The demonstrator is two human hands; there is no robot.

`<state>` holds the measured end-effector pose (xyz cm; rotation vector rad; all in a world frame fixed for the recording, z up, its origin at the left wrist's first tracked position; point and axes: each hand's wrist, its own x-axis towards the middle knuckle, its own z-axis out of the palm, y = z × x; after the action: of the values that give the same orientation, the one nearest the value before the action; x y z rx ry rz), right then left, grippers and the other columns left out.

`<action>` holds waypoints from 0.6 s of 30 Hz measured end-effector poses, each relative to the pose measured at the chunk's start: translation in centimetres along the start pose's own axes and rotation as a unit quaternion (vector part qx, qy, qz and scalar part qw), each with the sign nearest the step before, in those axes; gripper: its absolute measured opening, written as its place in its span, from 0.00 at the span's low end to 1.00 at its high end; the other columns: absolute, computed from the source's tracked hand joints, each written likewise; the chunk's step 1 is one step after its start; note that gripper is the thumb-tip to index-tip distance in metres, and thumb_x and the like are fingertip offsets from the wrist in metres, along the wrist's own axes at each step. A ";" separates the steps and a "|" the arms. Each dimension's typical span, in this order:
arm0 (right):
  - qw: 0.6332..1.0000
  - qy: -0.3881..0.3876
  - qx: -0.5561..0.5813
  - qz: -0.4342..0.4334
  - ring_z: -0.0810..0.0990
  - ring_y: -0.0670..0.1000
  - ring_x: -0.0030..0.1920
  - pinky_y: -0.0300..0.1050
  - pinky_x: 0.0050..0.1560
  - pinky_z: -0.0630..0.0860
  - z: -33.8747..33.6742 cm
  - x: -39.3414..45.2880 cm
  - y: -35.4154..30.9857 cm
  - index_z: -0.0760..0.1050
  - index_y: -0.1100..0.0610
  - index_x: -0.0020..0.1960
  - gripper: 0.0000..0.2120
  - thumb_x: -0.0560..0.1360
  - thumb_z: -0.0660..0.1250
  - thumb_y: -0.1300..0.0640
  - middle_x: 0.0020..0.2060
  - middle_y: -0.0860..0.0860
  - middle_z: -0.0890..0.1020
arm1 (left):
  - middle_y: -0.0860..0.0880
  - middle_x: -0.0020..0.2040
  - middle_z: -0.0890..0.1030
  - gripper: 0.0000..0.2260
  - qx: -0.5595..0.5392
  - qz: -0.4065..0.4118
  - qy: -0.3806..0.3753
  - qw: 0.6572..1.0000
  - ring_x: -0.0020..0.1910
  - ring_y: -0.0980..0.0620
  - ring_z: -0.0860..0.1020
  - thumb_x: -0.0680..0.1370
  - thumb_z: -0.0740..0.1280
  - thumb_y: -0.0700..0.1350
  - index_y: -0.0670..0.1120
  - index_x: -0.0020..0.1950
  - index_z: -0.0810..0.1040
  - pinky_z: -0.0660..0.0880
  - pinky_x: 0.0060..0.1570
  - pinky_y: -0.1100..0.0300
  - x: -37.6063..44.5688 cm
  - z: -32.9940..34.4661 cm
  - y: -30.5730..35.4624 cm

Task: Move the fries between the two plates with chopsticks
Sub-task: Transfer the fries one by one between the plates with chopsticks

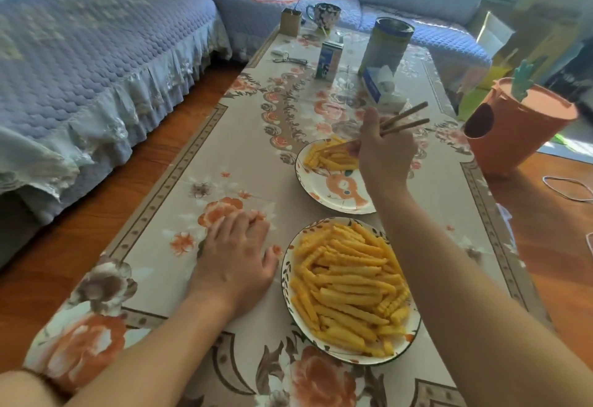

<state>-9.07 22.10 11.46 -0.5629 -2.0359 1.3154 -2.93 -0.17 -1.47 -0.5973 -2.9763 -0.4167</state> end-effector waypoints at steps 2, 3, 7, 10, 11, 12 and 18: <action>1.000 -0.007 -0.019 -0.005 0.84 0.50 0.28 0.54 0.39 0.84 1.4 0.5 0.3 0.79 0.51 0.35 0.20 0.82 0.64 0.43 0.26 0.49 0.83 | 0.51 0.69 0.71 0.19 0.003 0.001 -0.003 1.000 0.72 0.49 0.65 0.79 0.54 0.58 0.54 0.66 0.72 0.62 0.75 0.47 0.1 -0.1 0.1; 0.999 -0.015 -0.031 -0.005 0.85 0.52 0.29 0.56 0.39 0.84 1.9 0.8 0.6 0.79 0.52 0.33 0.22 0.82 0.64 0.42 0.27 0.51 0.83 | 0.51 0.69 0.71 0.19 0.001 0.000 -0.005 1.000 0.73 0.49 0.65 0.79 0.53 0.58 0.54 0.67 0.71 0.61 0.75 0.47 0.1 -0.1 0.0; 0.999 -0.029 -0.040 0.019 0.85 0.55 0.31 0.59 0.41 0.84 1.9 0.6 0.9 0.76 0.49 0.32 0.21 0.82 0.63 0.44 0.28 0.53 0.84 | 0.51 0.69 0.71 0.19 -0.003 -0.001 -0.006 1.000 0.73 0.49 0.65 0.79 0.54 0.58 0.54 0.66 0.71 0.60 0.76 0.47 0.0 -0.1 0.0; 0.997 -0.034 -0.054 0.038 0.85 0.55 0.30 0.59 0.41 0.84 0.6 0.7 1.1 0.77 0.52 0.32 0.22 0.82 0.64 0.46 0.26 0.52 0.83 | 0.51 0.69 0.71 0.19 -0.006 -0.001 -0.006 1.000 0.73 0.48 0.65 0.79 0.54 0.58 0.54 0.66 0.72 0.60 0.76 0.46 0.0 0.0 0.0; 0.997 -0.031 -0.052 0.040 0.85 0.55 0.29 0.59 0.41 0.85 -0.1 0.9 1.1 0.77 0.53 0.31 0.22 0.82 0.64 0.46 0.26 0.52 0.83 | 0.51 0.69 0.71 0.19 -0.003 0.000 -0.008 1.000 0.73 0.49 0.65 0.79 0.53 0.58 0.54 0.66 0.72 0.60 0.76 0.47 0.0 0.1 0.0; 0.998 -0.023 -0.045 0.038 0.85 0.55 0.29 0.58 0.40 0.85 -0.7 1.3 1.0 0.78 0.54 0.32 0.22 0.83 0.65 0.47 0.27 0.53 0.83 | 0.51 0.69 0.71 0.19 -0.001 0.000 -0.008 1.000 0.74 0.49 0.65 0.79 0.53 0.58 0.55 0.66 0.71 0.60 0.76 0.47 0.0 0.1 -0.1; 1.000 0.016 0.003 0.025 0.86 0.53 0.33 0.54 0.41 0.86 -2.4 3.8 0.4 0.79 0.52 0.41 0.15 0.83 0.64 0.48 0.35 0.54 0.85 | 0.51 0.69 0.71 0.20 0.001 -0.002 -0.009 1.000 0.73 0.48 0.66 0.78 0.52 0.58 0.55 0.66 0.72 0.60 0.76 0.46 0.1 0.0 -0.1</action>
<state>-10.05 26.25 12.87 -0.6307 -2.0027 1.3329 -3.04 -0.19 -1.48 -0.5986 -2.9949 -0.4106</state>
